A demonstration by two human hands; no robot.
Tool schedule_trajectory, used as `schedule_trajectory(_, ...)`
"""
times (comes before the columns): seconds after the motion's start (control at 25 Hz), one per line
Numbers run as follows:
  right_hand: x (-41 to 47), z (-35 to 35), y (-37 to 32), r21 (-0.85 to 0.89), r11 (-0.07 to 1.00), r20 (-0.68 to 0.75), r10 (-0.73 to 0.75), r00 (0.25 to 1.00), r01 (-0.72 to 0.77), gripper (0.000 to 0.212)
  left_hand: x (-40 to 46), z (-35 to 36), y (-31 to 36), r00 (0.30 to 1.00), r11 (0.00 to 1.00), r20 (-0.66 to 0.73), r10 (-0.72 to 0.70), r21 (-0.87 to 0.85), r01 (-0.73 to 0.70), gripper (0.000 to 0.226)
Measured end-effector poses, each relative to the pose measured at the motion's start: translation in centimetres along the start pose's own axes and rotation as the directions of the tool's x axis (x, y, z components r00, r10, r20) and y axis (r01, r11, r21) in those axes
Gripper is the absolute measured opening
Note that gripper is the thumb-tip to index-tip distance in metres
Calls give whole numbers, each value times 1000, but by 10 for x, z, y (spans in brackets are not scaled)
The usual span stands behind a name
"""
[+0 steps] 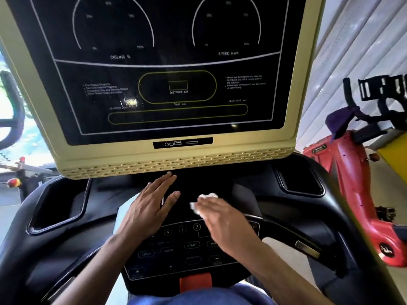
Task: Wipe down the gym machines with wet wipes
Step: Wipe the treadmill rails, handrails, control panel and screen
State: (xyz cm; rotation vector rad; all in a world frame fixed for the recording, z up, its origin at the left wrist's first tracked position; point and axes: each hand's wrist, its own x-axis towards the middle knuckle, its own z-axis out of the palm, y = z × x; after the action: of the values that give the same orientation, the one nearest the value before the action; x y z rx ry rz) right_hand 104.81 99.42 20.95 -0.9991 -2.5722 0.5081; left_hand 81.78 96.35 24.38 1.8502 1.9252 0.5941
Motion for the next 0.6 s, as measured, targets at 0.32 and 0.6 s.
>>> schedule_trajectory(0.32,104,-67,-28,423,904,-121,-16,993,66,28,22,-67,-29,842,990,-520,142,87,-114,38)
schedule_trajectory(0.6,246,-162,-66,126,916,-325,-324,888,381,24,82,-200,-89,651,955,-719,242,294,-30,66)
